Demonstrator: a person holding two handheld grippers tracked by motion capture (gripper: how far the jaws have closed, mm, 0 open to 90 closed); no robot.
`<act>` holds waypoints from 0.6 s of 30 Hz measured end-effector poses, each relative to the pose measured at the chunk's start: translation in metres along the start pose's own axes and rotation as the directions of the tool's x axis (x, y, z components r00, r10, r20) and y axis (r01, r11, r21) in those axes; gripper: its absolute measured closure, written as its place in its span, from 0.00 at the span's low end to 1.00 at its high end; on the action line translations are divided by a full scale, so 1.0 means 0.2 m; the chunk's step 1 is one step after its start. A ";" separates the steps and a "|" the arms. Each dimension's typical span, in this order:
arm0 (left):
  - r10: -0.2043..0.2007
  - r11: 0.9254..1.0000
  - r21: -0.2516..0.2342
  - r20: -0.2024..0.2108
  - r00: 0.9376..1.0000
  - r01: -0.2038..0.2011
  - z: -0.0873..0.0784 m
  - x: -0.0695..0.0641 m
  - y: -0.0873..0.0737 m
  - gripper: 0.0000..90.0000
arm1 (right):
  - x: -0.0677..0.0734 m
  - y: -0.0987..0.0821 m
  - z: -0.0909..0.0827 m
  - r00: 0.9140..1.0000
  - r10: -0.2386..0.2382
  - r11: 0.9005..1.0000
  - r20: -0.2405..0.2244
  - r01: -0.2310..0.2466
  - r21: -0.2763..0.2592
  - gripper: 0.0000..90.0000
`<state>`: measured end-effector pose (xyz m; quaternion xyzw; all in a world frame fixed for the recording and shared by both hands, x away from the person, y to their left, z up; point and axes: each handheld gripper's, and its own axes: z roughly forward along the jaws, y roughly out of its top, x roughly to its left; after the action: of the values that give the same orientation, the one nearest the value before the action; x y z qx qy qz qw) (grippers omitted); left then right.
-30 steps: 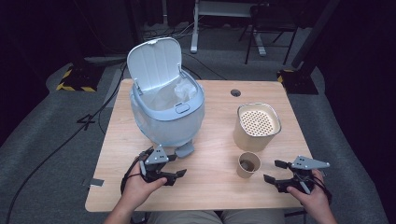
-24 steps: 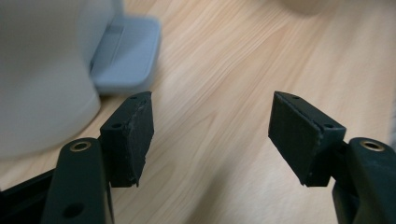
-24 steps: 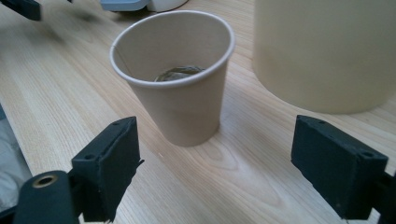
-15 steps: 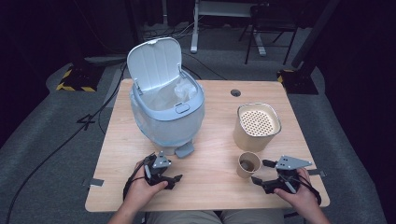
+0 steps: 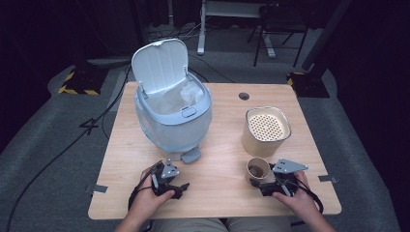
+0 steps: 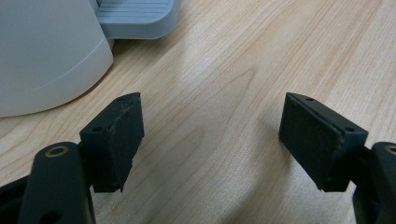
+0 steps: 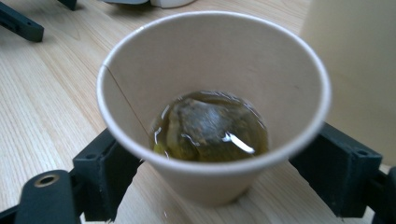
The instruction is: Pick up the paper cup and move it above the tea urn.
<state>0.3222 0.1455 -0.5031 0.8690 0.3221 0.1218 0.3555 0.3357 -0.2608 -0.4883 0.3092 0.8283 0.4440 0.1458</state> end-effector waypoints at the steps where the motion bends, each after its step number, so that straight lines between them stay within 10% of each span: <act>1: -0.001 1.000 -0.001 0.002 1.000 0.001 0.00 0.00 0.00 0.25 | 0.00 0.00 0.01 1.000 0.004 1.000 -0.001 -0.004 -0.001 0.20; 18: 0.000 1.000 0.000 0.005 1.000 0.000 0.00 0.00 0.00 0.25 | -0.01 0.00 0.02 1.000 -0.013 1.000 -0.017 0.013 -0.017 0.31</act>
<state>0.3220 0.1455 -0.5032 0.8692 0.3213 0.1195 0.3562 0.3386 -0.2593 -0.4904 0.2988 0.8276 0.4527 0.1443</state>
